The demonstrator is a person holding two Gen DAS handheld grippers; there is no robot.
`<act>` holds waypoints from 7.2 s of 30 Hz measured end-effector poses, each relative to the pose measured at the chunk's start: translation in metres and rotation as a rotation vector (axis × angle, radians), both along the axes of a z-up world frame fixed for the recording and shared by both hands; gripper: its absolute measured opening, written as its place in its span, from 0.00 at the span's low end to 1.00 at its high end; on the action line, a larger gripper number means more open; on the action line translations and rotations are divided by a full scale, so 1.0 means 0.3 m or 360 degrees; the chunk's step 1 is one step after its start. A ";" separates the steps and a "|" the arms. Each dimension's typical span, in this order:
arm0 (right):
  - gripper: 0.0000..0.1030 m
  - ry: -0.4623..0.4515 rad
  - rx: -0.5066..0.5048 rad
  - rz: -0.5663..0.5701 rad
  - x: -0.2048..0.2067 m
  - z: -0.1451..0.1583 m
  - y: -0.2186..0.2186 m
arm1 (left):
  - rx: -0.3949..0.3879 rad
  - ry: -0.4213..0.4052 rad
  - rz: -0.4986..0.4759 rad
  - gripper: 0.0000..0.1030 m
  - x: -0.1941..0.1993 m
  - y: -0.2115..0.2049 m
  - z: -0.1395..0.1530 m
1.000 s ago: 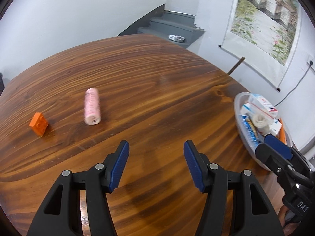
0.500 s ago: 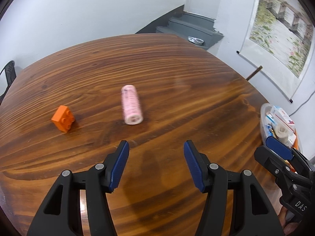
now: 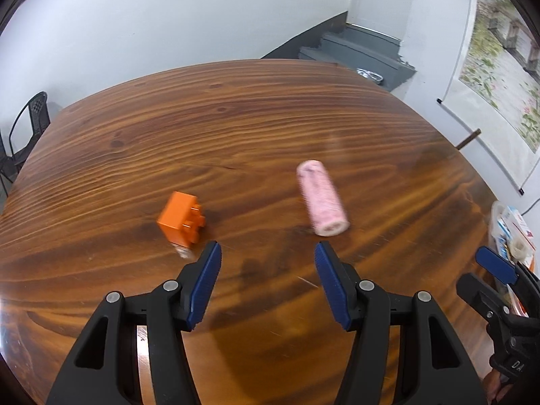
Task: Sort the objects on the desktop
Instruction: 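Move both grippers back toward the orange block and pink roll, then grasp the orange block with the left gripper while the right grasps the pink roll, then carry the orange block and pink roll over the clear bowl, then open both grippers to drop the orange block and pink roll into the bowl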
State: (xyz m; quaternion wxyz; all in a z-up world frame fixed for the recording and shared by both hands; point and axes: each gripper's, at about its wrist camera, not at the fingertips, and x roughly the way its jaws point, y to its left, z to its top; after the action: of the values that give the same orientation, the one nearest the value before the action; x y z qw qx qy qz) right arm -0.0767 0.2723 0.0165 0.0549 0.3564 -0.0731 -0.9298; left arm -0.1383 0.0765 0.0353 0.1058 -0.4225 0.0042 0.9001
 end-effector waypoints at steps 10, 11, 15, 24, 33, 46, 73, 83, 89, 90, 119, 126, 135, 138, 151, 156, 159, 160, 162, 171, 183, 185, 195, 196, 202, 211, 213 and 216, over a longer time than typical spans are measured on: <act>0.71 -0.0036 0.0033 0.0056 -0.086 -0.021 -0.069 | 0.0048 -0.0048 0.0078 0.60 -0.069 -0.103 -0.036; 0.71 -0.0038 0.0034 0.0059 -0.091 -0.022 -0.072 | 0.0045 -0.0051 0.0083 0.60 -0.078 -0.110 -0.040; 0.71 -0.0045 0.0036 0.0070 -0.112 -0.027 -0.082 | 0.0075 -0.0062 0.0102 0.60 -0.093 -0.136 -0.041; 0.71 -0.0073 0.0021 0.0124 -0.159 -0.030 -0.119 | 0.0091 -0.0051 0.0132 0.60 -0.117 -0.168 -0.040; 0.71 -0.0100 0.0029 0.0154 -0.209 -0.036 -0.167 | 0.0099 -0.0080 0.0162 0.60 -0.165 -0.193 -0.077; 0.71 -0.0133 0.0034 0.0175 -0.332 -0.067 -0.238 | 0.0002 -0.0027 0.0123 0.27 -0.162 -0.179 -0.092; 0.31 -0.0226 0.0103 0.0219 -0.421 -0.101 -0.294 | -0.0049 0.0018 0.0030 0.25 -0.112 -0.083 -0.083; 0.30 -0.0210 0.0038 0.0180 -0.340 -0.078 -0.233 | -0.0035 0.0034 0.0010 0.25 -0.089 -0.060 -0.072; 0.30 -0.0164 -0.0033 0.0157 -0.255 -0.042 -0.203 | -0.0029 0.0066 -0.0048 0.25 -0.057 -0.016 -0.043; 0.30 -0.0158 -0.0040 0.0153 -0.243 -0.039 -0.199 | -0.0027 0.0072 -0.0060 0.25 -0.050 -0.006 -0.038; 0.30 -0.0003 -0.0229 -0.0048 0.061 -0.016 -0.019 | 0.0012 0.0127 -0.0239 0.25 0.160 0.223 0.010; 0.30 0.0046 -0.0257 -0.0119 0.134 -0.006 0.062 | 0.0015 0.0130 -0.0290 0.25 0.197 0.282 0.012; 0.30 0.0094 -0.0304 -0.0179 0.191 0.007 0.161 | 0.0010 0.0141 -0.0366 0.25 0.236 0.376 0.014; 0.30 0.0093 -0.0324 -0.0185 0.198 0.003 0.176 | 0.0011 0.0140 -0.0378 0.25 0.249 0.398 0.013; 0.30 0.0211 -0.0255 -0.0282 0.304 0.065 0.261 | 0.0028 0.0171 -0.0484 0.25 0.307 0.509 0.039; 0.30 0.0236 -0.0260 -0.0344 0.349 0.076 0.310 | 0.0036 0.0190 -0.0523 0.25 0.326 0.547 0.058; 0.30 0.0251 -0.0255 -0.0379 0.373 0.082 0.336 | 0.0044 0.0199 -0.0543 0.25 0.338 0.567 0.065; 0.30 0.0252 -0.0253 -0.0390 0.379 0.081 0.346 | 0.0045 0.0199 -0.0546 0.25 0.339 0.572 0.067; 0.30 0.0251 -0.0255 -0.0409 0.386 0.077 0.365 | 0.0049 0.0197 -0.0557 0.25 0.347 0.586 0.068; 0.30 0.0251 -0.0267 -0.0529 0.442 0.061 0.457 | 0.0064 0.0187 -0.0633 0.25 0.376 0.648 0.069; 0.30 0.0232 -0.0240 -0.0712 0.497 0.046 0.586 | 0.0180 0.0155 -0.0817 0.25 0.421 0.780 0.099; 0.30 0.0218 -0.0241 -0.0718 0.497 0.038 0.599 | 0.0182 0.0164 -0.0854 0.25 0.433 0.812 0.102; 0.30 0.0189 -0.0240 -0.0696 0.521 0.013 0.642 | 0.0216 0.0101 -0.0993 0.25 0.440 0.923 0.068; 0.30 0.0187 -0.0234 -0.0694 0.526 0.011 0.645 | 0.0219 0.0091 -0.1008 0.25 0.440 0.928 0.063; 0.31 0.0177 -0.0182 -0.0670 0.531 0.005 0.642 | 0.0230 0.0027 -0.1096 0.25 0.447 0.959 0.035; 0.33 0.0164 -0.0140 -0.0606 0.531 0.011 0.622 | 0.0247 -0.0046 -0.1080 0.38 0.440 0.944 0.026; 0.35 0.0167 -0.0150 -0.0601 0.533 0.011 0.621 | 0.0245 -0.0043 -0.1063 0.38 0.442 0.935 0.030; 0.42 0.0167 -0.0152 -0.0594 0.533 0.012 0.617 | 0.0212 -0.0002 -0.1038 0.39 0.454 0.919 0.041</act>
State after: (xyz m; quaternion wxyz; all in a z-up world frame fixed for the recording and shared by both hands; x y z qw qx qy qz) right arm 0.0830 0.4575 0.0203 -0.0977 0.2848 -0.1790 -0.9366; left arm -0.0021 0.3521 0.0476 0.4157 -0.3917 0.0804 0.8168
